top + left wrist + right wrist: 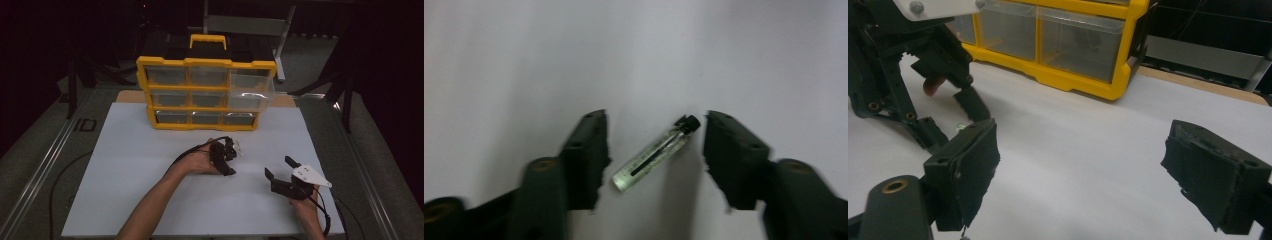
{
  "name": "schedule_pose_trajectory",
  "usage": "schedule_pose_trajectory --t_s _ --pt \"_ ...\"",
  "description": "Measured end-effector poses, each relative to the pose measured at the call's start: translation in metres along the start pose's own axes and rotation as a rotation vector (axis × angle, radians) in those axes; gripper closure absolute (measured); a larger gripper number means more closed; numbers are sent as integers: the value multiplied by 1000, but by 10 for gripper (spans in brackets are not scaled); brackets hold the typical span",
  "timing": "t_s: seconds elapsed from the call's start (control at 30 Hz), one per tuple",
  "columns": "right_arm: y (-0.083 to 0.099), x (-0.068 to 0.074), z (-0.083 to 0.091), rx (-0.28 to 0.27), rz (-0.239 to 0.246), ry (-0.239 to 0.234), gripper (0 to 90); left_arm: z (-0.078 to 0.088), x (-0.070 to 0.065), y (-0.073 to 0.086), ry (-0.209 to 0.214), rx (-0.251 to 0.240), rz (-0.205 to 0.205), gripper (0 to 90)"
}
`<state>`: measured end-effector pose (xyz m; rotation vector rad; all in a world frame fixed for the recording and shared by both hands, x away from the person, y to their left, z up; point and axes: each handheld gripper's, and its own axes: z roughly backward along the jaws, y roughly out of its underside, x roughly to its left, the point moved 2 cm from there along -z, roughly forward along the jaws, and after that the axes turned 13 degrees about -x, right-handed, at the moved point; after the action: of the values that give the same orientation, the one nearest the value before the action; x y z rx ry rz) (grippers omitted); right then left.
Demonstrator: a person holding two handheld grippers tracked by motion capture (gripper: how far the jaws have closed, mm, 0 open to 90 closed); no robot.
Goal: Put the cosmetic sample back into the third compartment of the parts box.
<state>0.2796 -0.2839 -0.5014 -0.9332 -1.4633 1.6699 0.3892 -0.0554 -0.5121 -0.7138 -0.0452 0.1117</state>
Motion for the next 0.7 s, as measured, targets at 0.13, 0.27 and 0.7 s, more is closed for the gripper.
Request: schedule_pose_trajectory --t_s 0.13,0.27,0.7 --pt "0 0 0 0 2 0 141 -2 -1 2 18 20 -1 580" --pt "0 1 -1 4 6 -2 141 -3 0 2 25 32 10 721" --pt "1 1 -1 8 4 -8 141 0 1 -2 13 41 28 819"
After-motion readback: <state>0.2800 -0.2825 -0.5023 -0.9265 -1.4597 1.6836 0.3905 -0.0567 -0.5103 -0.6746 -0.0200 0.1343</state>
